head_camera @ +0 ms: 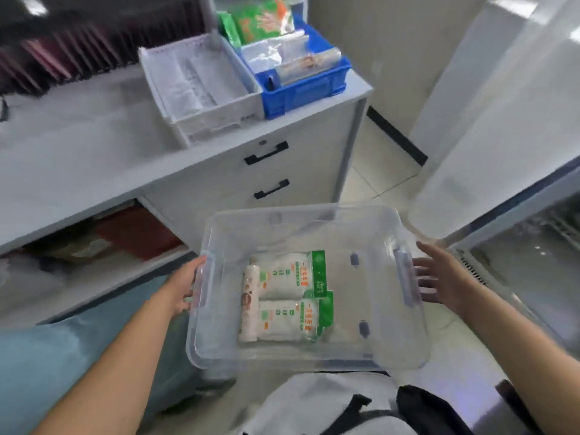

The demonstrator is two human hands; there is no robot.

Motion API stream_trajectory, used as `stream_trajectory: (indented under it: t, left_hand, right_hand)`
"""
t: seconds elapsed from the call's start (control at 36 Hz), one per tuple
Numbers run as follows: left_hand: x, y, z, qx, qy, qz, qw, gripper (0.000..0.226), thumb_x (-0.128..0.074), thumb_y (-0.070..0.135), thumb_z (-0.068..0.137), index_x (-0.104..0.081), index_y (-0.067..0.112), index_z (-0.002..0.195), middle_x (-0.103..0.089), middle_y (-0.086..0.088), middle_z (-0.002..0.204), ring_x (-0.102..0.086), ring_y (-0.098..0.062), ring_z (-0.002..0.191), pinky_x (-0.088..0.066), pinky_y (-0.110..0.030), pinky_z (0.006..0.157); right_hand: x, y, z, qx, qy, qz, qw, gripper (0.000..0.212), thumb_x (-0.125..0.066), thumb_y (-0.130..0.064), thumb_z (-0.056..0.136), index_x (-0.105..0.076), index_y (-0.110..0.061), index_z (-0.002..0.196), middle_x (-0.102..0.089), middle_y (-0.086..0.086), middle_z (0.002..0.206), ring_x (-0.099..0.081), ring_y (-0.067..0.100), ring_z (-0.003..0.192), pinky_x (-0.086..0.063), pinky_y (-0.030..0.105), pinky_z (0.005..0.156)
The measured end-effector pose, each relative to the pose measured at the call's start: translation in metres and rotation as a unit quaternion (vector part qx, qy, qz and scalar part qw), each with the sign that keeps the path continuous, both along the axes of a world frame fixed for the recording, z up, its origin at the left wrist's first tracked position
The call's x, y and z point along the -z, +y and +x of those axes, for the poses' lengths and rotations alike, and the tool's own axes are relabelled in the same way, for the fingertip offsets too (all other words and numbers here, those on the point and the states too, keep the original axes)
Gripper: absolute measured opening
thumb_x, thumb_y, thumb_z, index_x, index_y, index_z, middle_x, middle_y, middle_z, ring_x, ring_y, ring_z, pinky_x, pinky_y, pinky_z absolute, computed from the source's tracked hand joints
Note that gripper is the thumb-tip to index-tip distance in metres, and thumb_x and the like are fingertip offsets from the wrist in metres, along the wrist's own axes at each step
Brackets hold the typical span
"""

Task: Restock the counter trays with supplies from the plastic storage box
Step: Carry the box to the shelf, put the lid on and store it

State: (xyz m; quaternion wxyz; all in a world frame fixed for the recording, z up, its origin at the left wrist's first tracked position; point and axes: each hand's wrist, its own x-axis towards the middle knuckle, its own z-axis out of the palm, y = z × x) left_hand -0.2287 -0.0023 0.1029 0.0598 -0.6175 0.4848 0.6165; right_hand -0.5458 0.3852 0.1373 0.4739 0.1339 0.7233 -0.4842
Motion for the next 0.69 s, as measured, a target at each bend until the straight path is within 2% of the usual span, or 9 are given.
stream_trajectory:
  t: [0.06,0.11,0.19,0.31,0.36,0.42,0.5,0.64,0.69]
  left_hand:
    - [-0.009,0.002,-0.063,0.049,-0.008,-0.003,0.999,0.046,-0.056,0.056,0.091,-0.062,0.019,0.117,-0.062,-0.011,0.109,-0.061,-0.031,0.099,-0.049,-0.037,0.079]
    - [-0.018,0.007,-0.126,0.084,-0.010,-0.016,0.996,0.041,-0.056,0.054,0.093,-0.063,0.019,0.113,-0.062,-0.012,0.106,-0.059,-0.027,0.087,-0.048,-0.034,0.070]
    - [-0.030,0.018,-0.211,0.146,-0.021,-0.058,0.987,0.046,-0.059,0.053,0.092,-0.061,0.018,0.121,-0.064,-0.009,0.107,-0.061,-0.025,0.088,-0.049,-0.033,0.065]
    - [-0.038,0.029,-0.304,0.179,0.005,-0.105,0.978,0.047,-0.066,0.048,0.089,-0.065,0.015,0.123,-0.070,-0.011,0.112,-0.066,-0.028,0.094,-0.056,-0.039,0.079]
    - [-0.043,0.032,-0.346,0.199,0.007,-0.124,0.972,0.051,-0.066,0.049,0.089,-0.060,0.019,0.130,-0.063,-0.006,0.120,-0.059,-0.027,0.102,-0.049,-0.040,0.091]
    - [-0.050,0.035,-0.387,0.218,0.012,-0.133,0.967,0.051,-0.066,0.049,0.089,-0.056,0.025,0.133,-0.057,-0.001,0.116,-0.054,-0.025,0.098,-0.044,-0.037,0.085]
    - [-0.062,0.036,-0.453,0.272,0.016,-0.144,0.951,0.039,-0.068,0.050,0.087,-0.059,0.027,0.117,-0.062,-0.001,0.102,-0.058,-0.021,0.081,-0.044,-0.031,0.064]
    - [-0.078,0.033,-0.576,0.373,0.019,-0.145,0.916,0.039,-0.067,0.051,0.087,-0.060,0.023,0.113,-0.063,-0.007,0.100,-0.060,-0.024,0.084,-0.054,-0.038,0.073]
    - [-0.083,0.033,-0.627,0.401,0.023,-0.143,0.905,0.033,-0.067,0.050,0.087,-0.062,0.022,0.103,-0.059,-0.003,0.081,-0.056,-0.018,0.065,-0.049,-0.029,0.058]
  right_hand:
    - [0.002,0.027,-0.022,0.039,0.006,-0.010,0.999,0.060,-0.060,-0.065,0.078,-0.071,-0.009,0.096,-0.062,0.010,0.084,-0.061,0.028,0.077,-0.055,0.038,0.069]
    - [0.003,0.051,-0.042,0.077,0.016,-0.011,0.997,0.063,-0.062,-0.068,0.073,-0.071,-0.010,0.097,-0.064,0.008,0.083,-0.061,0.027,0.075,-0.052,0.036,0.064]
    - [0.000,0.080,-0.065,0.125,0.034,-0.011,0.992,0.063,-0.064,-0.067,0.073,-0.073,-0.010,0.099,-0.069,0.010,0.089,-0.063,0.029,0.082,-0.051,0.036,0.066]
    - [-0.008,0.106,-0.090,0.198,0.051,-0.019,0.979,0.048,-0.064,-0.057,0.080,-0.074,-0.011,0.092,-0.070,0.003,0.073,-0.063,0.026,0.075,-0.051,0.037,0.067]
    - [-0.010,0.114,-0.101,0.231,0.059,-0.024,0.971,0.041,-0.063,-0.052,0.083,-0.073,-0.013,0.089,-0.068,-0.001,0.065,-0.062,0.023,0.070,-0.051,0.037,0.067]
    - [-0.012,0.118,-0.113,0.261,0.068,-0.035,0.962,0.036,-0.063,-0.051,0.083,-0.073,-0.016,0.088,-0.069,-0.001,0.066,-0.062,0.022,0.070,-0.051,0.036,0.066]
    - [-0.017,0.118,-0.133,0.308,0.078,-0.042,0.947,0.029,-0.063,-0.046,0.085,-0.074,-0.019,0.086,-0.069,0.002,0.075,-0.063,0.023,0.074,-0.051,0.037,0.065]
    - [-0.027,0.108,-0.176,0.396,0.094,-0.042,0.913,0.018,-0.061,-0.036,0.087,-0.069,-0.020,0.084,-0.065,0.000,0.071,-0.058,0.020,0.070,-0.049,0.036,0.066]
    - [-0.034,0.101,-0.195,0.425,0.094,-0.043,0.899,0.018,-0.060,-0.033,0.089,-0.067,-0.019,0.080,-0.064,0.000,0.070,-0.056,0.020,0.069,-0.047,0.036,0.065]
